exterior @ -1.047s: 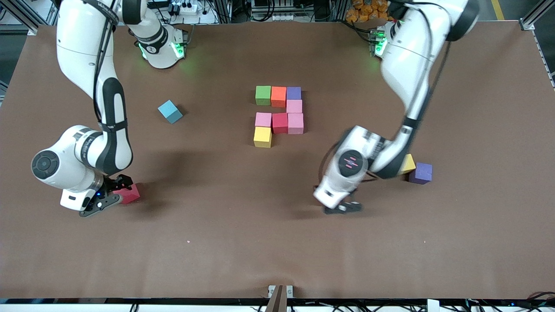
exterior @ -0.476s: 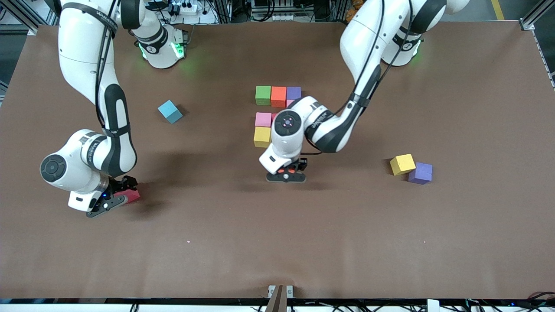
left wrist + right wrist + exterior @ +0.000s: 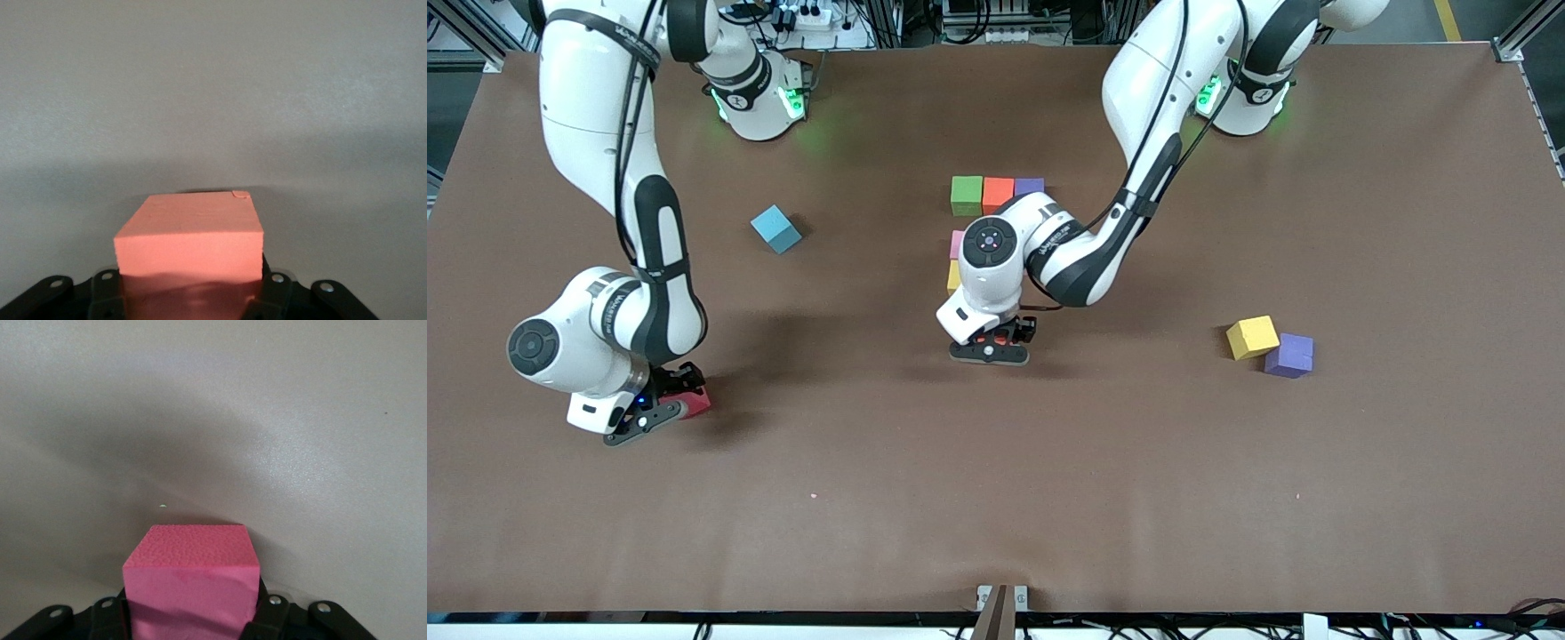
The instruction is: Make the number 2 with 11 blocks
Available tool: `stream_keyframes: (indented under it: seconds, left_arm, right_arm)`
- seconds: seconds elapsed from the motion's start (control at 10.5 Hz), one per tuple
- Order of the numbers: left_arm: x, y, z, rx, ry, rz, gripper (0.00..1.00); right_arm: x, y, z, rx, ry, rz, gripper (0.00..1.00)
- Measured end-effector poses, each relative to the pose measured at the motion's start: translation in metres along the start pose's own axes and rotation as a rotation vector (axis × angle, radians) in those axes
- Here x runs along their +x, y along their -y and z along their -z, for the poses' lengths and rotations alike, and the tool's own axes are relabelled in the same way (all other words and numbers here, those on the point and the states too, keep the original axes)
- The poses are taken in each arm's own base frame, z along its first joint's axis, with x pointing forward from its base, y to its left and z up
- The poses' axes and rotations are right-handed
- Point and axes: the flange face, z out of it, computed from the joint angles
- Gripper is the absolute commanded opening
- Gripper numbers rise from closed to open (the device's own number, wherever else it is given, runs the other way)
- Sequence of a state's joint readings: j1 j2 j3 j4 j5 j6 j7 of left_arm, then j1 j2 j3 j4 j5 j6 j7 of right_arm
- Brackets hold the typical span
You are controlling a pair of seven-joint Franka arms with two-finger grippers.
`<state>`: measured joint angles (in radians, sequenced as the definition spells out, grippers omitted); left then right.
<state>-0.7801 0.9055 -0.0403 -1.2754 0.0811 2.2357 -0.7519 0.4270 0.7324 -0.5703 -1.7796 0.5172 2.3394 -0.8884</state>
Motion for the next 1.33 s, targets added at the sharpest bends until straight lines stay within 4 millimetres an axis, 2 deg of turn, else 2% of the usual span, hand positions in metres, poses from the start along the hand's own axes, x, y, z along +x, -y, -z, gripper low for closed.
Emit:
stream_keyframes:
  seconds: [0.1,0.29,0.67,0.95,1.33]
  left_arm:
    - [-0.003,-0.003,-0.001,0.001,0.0,-0.006,0.0]
    - [-0.008,-0.009,-0.003,0.001,0.001,-0.016,0.0]
    - [-0.014,-0.023,-0.007,-0.073,0.008,0.041,0.0]
    - [-0.025,-0.032,-0.019,-0.079,0.023,0.047,0.0]
    - [-0.031,-0.039,-0.019,-0.107,0.046,0.083,0.0]
  right_arm:
    - [0.002,0.003,0.001,0.005,-0.001,0.005,0.24]
    - [0.014,0.02,0.009,0.048,0.005,0.033,0.24]
    - [0.03,0.045,0.051,0.102,-0.025,0.075,0.25]
    - [0.035,0.054,0.054,0.103,-0.028,0.09,0.26]
    - [0.035,0.054,0.054,0.103,-0.027,0.09,0.26]
